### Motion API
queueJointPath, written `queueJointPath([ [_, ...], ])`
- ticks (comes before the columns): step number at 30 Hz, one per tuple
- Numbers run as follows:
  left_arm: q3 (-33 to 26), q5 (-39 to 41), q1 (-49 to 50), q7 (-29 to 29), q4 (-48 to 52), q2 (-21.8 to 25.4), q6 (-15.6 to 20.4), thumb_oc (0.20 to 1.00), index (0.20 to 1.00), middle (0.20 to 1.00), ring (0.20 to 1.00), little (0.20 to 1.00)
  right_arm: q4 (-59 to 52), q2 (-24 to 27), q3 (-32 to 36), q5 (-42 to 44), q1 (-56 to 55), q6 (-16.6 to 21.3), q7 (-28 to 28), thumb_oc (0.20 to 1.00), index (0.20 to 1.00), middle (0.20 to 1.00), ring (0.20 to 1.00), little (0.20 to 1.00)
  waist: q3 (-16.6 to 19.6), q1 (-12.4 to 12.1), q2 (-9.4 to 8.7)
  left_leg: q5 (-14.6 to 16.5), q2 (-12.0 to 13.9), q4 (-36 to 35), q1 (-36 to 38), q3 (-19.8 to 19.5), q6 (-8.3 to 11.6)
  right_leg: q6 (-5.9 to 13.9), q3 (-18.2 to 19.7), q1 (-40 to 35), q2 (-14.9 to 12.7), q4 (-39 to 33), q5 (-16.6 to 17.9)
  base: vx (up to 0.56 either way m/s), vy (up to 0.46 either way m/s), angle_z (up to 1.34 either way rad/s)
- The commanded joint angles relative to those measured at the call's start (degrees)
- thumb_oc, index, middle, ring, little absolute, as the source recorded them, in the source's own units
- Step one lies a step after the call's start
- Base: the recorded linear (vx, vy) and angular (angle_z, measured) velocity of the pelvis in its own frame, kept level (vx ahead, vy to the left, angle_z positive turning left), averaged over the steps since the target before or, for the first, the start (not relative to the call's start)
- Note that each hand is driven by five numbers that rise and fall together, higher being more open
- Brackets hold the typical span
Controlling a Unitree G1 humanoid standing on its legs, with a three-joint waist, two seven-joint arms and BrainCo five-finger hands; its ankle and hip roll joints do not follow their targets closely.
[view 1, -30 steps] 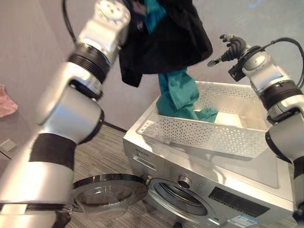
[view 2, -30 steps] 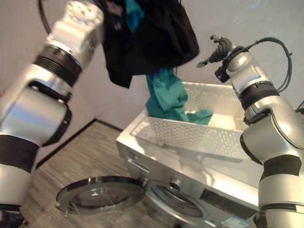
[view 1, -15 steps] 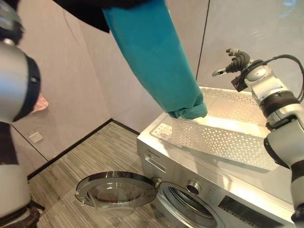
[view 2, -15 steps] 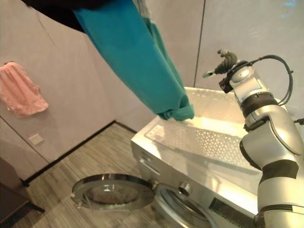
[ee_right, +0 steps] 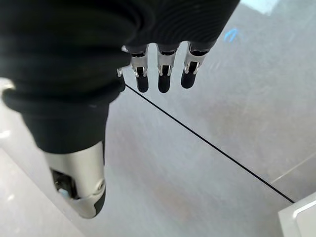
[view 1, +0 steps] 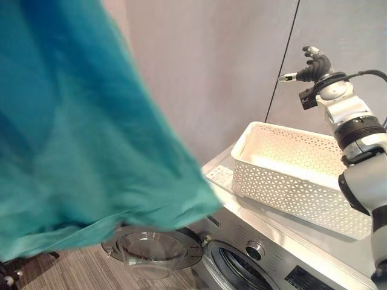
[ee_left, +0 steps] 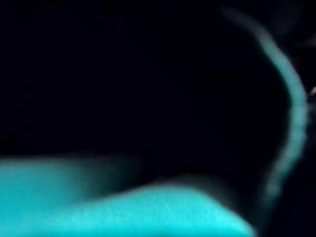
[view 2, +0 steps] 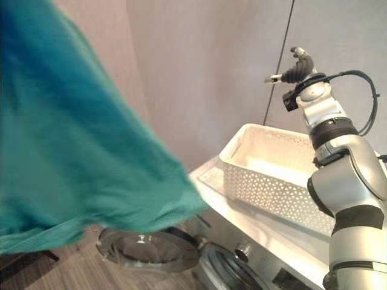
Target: Grab the laundry basket,head to the washer,open it,put in the laundry and shut it.
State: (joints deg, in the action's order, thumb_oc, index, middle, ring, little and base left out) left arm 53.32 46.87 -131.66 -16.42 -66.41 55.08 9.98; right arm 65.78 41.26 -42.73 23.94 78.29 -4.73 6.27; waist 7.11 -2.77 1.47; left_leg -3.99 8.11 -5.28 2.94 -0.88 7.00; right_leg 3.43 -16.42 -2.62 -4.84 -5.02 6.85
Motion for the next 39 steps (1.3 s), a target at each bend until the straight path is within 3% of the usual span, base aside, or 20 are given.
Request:
queueJointPath([
  [1, 5.0, 1.8, -7.0, -1.1, -4.6, -2.7, 2.9, 0.200, 0.200, 0.200, 0.200, 0.200, 3.0, 3.1, -0.1, 1.3, 2.7, 3.8, 2.6, 1.000, 1.000, 1.000, 1.000, 1.000, 0.2, -3.0, -0.08, 2.0, 2.9, 0.3, -2.0, 2.5, 1.72, 5.93, -1.5, -3.1, -4.5, 0.0, -8.0, -0.02, -0.032, 0.01],
  [11, 7.0, 0.2, -6.1, -0.9, -2.9, 0.8, 2.6, 0.200, 0.200, 0.200, 0.200, 0.200, -16.6, 7.5, 1.6, 4.5, -0.7, 9.4, 3.2, 1.000, 1.000, 1.000, 1.000, 1.000, 0.0, -3.2, 0.75, 0.2, 5.0, 0.3, -1.7, 1.4, 2.14, 4.25, -1.6, -4.0, -2.3, 0.0, -10.0, -0.02, -0.059, 0.06],
  [14, 5.6, -0.6, -4.1, -1.0, -1.5, 1.8, 2.4, 0.200, 0.200, 0.200, 0.200, 0.200, -27.0, 9.3, 3.3, 3.5, -3.4, 10.9, 3.2, 1.000, 1.000, 1.000, 1.000, 1.000, -1.5, -3.0, 0.97, -1.8, 6.7, 0.3, -2.0, 1.1, 2.72, 3.13, -1.1, -3.9, -0.6, 0.0, -10.9, -0.10, -0.087, 0.07],
  [17, 3.2, -0.9, -2.0, -1.6, 0.8, 1.7, 3.0, 0.200, 0.200, 0.200, 0.200, 0.200, -31.1, 11.7, 4.6, 0.2, -4.1, 10.9, 4.6, 1.000, 1.000, 1.000, 1.000, 1.000, -4.6, -3.0, -0.07, -5.1, 7.8, 1.2, -4.4, -0.2, 3.29, 2.53, -1.4, -3.5, -0.2, 0.0, -11.1, -0.20, -0.056, 0.03],
  [18, 2.7, -1.1, -1.3, -1.8, 1.2, 1.4, 3.3, 0.200, 0.200, 0.200, 0.200, 0.200, -31.4, 11.8, 4.7, -0.2, -4.2, 10.9, 4.7, 1.000, 1.000, 1.000, 1.000, 1.000, -5.6, -2.8, -0.59, -4.9, 7.8, 2.9, -4.9, -0.3, 3.07, 2.31, -1.4, -3.3, -0.3, 0.0, -10.7, -0.24, -0.033, 0.09],
  [20, 0.5, -1.8, 0.9, -2.2, 1.8, 0.8, 3.5, 0.200, 0.200, 0.200, 0.200, 0.200, -30.7, 11.7, 4.6, -1.3, -4.5, 10.6, 4.8, 1.000, 1.000, 1.000, 1.000, 1.000, -7.1, -2.2, -1.93, -0.8, 8.2, 9.1, -4.6, 0.2, 2.22, 2.15, -1.4, -3.2, -1.0, 0.0, -10.1, -0.15, 0.009, 0.08],
  [22, -0.7, -2.1, 2.4, -2.4, 2.5, 0.8, 3.7, 0.200, 0.200, 0.200, 0.200, 0.200, -29.7, 11.1, 3.9, -2.0, -4.2, 10.4, 4.7, 1.000, 1.000, 1.000, 1.000, 1.000, -7.6, -2.3, -2.42, 1.0, 8.1, 12.6, -4.0, -0.1, 1.78, 2.24, -1.0, -2.9, -1.5, 0.0, -9.4, -0.10, 0.087, 0.10],
  [23, -1.8, -2.4, 4.3, -2.8, 3.3, 0.5, 4.0, 0.200, 0.200, 0.200, 0.200, 0.200, -27.8, 8.7, 3.3, -3.3, -4.0, 9.6, 4.3, 1.000, 1.000, 1.000, 1.000, 1.000, -8.2, -2.5, -2.57, 3.8, 8.1, 17.6, -1.2, -2.7, 1.15, 2.74, 0.2, -2.2, -1.9, 0.0, -8.3, -0.12, 0.200, 0.08],
  [24, -3.0, -2.0, 5.7, -3.1, 3.7, 0.4, 4.4, 0.200, 0.200, 0.200, 0.200, 0.200, -26.9, 7.2, 3.1, -3.9, -3.9, 9.3, 4.1, 1.000, 1.000, 1.000, 1.000, 1.000, -8.3, -2.4, -2.39, 4.5, 8.2, 19.2, 0.5, -3.9, 1.07, 3.26, 0.8, -1.6, -2.2, 0.0, -7.5, -0.09, 0.174, -0.20],
  [27, -4.5, -2.4, 8.2, -3.4, 4.9, 0.1, 5.0, 0.200, 0.200, 0.200, 0.200, 0.200, -25.2, 6.1, 2.5, -4.8, -3.9, 8.6, 3.5, 1.000, 1.000, 1.000, 1.000, 1.000, -7.6, -1.5, -1.69, 6.3, 8.4, 17.4, 4.3, -5.6, 0.88, 4.30, 1.9, 0.3, -2.8, 0.0, -6.0, -0.08, 0.246, -0.50],
  [28, -7.8, -3.2, 12.6, -3.4, 7.7, -0.9, 5.4, 0.200, 0.200, 0.200, 0.200, 0.200, -24.0, 6.4, 3.1, -6.1, -4.5, 7.5, 2.4, 1.000, 1.000, 1.000, 1.000, 1.000, -6.4, 0.0, -0.48, 9.7, 9.0, 11.8, 7.8, -2.5, 0.92, 5.55, 2.4, 2.1, -3.7, 0.0, -4.8, -0.08, 0.320, -0.04],
  [29, -8.0, -3.3, 12.9, -3.5, 7.9, -0.9, 5.4, 0.200, 0.200, 0.200, 0.200, 0.200, -24.0, 6.4, 3.0, -6.2, -4.6, 7.5, 2.4, 1.000, 1.000, 1.000, 1.000, 1.000, -6.3, -0.2, -0.37, 9.6, 9.0, 11.6, 8.0, -2.3, 0.92, 5.55, 2.5, 2.1, -3.6, 0.0, -4.8, -0.10, 0.343, 0.19],
  [31, -11.3, -3.9, 18.3, -3.2, 10.1, -2.9, 5.7, 0.200, 0.200, 0.200, 0.200, 0.200, -23.9, 6.4, 3.9, -6.9, -5.6, 6.8, 2.1, 1.000, 1.000, 1.000, 1.000, 1.000, -5.8, 0.4, 0.04, 12.0, 7.7, 9.7, 8.8, -0.1, 0.68, 6.70, 2.4, 3.2, -6.0, 0.0, -2.7, -0.17, 0.395, 0.26],
  [32, -13.2, -4.0, 21.3, -2.8, 11.4, -5.4, 5.9, 0.200, 0.200, 0.200, 0.200, 0.200, -23.4, 5.1, 4.7, -8.2, -5.6, 6.0, 2.2, 1.000, 1.000, 1.000, 1.000, 1.000, -6.4, 0.6, 0.18, 15.8, 4.7, 9.5, 8.9, -0.3, -0.69, 7.91, 2.9, 4.2, -8.7, 0.0, 0.2, -0.26, 0.555, -0.19],
  [34, -14.2, -4.7, 23.0, -2.8, 12.2, -6.7, 5.5, 0.200, 0.200, 0.200, 0.200, 0.200, -23.6, 3.7, 5.5, -9.4, -6.0, 5.2, 2.0, 1.000, 1.000, 1.000, 1.000, 1.000, -7.4, 0.4, -0.15, 18.0, 0.5, 10.6, 8.6, -0.8, -2.69, 9.39, 4.4, 5.6, -11.5, 0.0, 2.9, -0.25, 0.448, -0.41],
  [36, -14.2, -4.8, 23.5, -2.5, 11.9, -7.8, 5.3, 0.200, 0.200, 0.200, 0.200, 0.200, -22.9, 2.9, 5.7, -9.8, -5.7, 4.9, 2.1, 1.000, 1.000, 1.000, 1.000, 1.000, -7.8, 0.3, -0.23, 18.8, -1.1, 10.9, 8.5, -1.0, -3.66, 9.85, 5.0, 6.3, -12.6, 0.2, 3.9, -0.18, 0.285, -0.34],
  [37, -14.6, -5.0, 24.7, -1.9, 11.9, -9.3, 4.9, 0.200, 0.200, 0.200, 0.200, 0.200, -21.9, 1.2, 6.1, -11.0, -5.1, 4.3, 2.5, 1.000, 1.000, 1.000, 1.000, 1.000, -8.9, 0.3, -0.20, 19.3, -3.9, 11.2, 8.3, -1.6, -5.29, 10.13, 5.6, 7.7, -14.2, 1.1, 5.1, -0.21, 0.322, -0.33],
  [39, -15.2, -5.1, 25.8, -1.6, 11.9, -11.2, 4.7, 0.200, 0.200, 0.200, 0.200, 0.200, -19.5, -0.4, 6.0, -11.3, -3.3, 3.6, 2.6, 1.000, 1.000, 1.000, 1.000, 1.000, -10.0, -0.1, -0.14, 19.0, -5.9, 11.3, 8.3, -0.9, -6.76, 10.57, 5.2, 9.4, -15.9, 3.1, 6.4, -0.22, 0.281, -0.72],
])
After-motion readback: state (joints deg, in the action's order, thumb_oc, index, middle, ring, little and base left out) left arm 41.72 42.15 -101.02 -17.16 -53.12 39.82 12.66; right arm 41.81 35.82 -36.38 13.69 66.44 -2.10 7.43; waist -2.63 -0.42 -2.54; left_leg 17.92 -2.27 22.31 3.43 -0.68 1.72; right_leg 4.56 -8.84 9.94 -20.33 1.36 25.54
